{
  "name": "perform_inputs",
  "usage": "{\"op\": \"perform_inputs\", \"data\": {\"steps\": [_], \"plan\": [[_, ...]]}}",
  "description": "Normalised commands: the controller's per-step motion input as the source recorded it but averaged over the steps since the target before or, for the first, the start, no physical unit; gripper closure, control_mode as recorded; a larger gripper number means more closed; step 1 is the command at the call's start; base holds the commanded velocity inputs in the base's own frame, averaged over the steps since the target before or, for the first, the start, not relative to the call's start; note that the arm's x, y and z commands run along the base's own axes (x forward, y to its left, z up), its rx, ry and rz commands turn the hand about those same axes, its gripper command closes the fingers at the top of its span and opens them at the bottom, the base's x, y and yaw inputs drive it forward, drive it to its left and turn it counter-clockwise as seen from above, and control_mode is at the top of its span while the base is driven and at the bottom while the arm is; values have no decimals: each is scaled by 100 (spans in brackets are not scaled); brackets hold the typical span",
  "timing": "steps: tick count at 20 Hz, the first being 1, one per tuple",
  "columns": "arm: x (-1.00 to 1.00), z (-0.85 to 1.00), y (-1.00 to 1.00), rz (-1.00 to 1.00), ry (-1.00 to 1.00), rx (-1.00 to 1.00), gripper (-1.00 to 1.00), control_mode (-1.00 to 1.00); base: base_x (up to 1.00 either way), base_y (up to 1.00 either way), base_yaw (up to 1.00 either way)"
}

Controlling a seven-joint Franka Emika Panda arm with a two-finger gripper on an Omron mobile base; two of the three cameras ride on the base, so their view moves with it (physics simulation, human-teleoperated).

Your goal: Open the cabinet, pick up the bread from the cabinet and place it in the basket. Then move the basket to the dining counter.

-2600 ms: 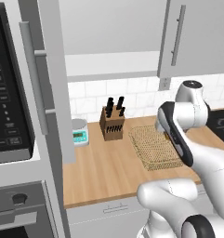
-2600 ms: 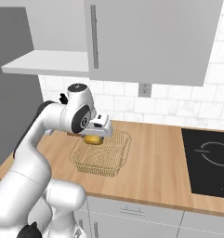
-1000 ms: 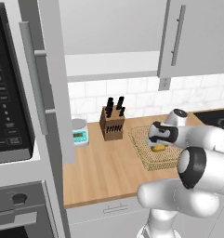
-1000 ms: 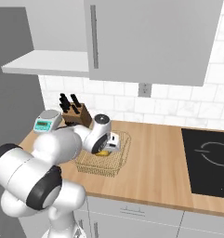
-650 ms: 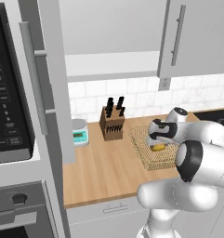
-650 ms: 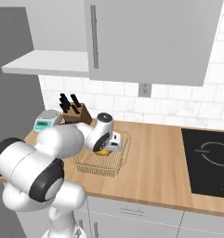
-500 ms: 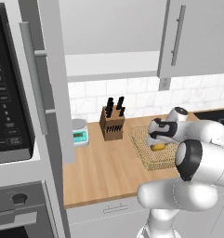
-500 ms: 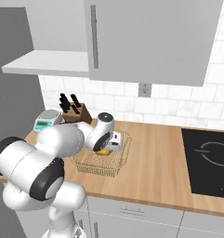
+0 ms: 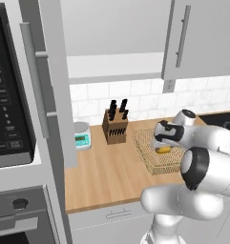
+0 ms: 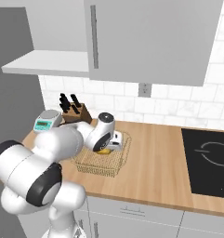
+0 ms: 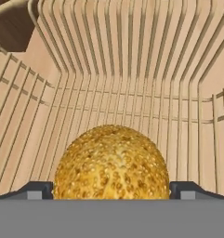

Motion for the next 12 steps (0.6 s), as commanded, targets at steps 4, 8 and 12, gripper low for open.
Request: {"op": "perform_inputs", "data": {"steps": [4,8,12], "plan": [[-10,13,0,0,-7,0,-100,-100,0,0,0],[-1,8,0,0,-2,0,-100,-100,0,0,0],[-34,37,-19,-9,-3,0,-100,-100,0,0,0]]}}
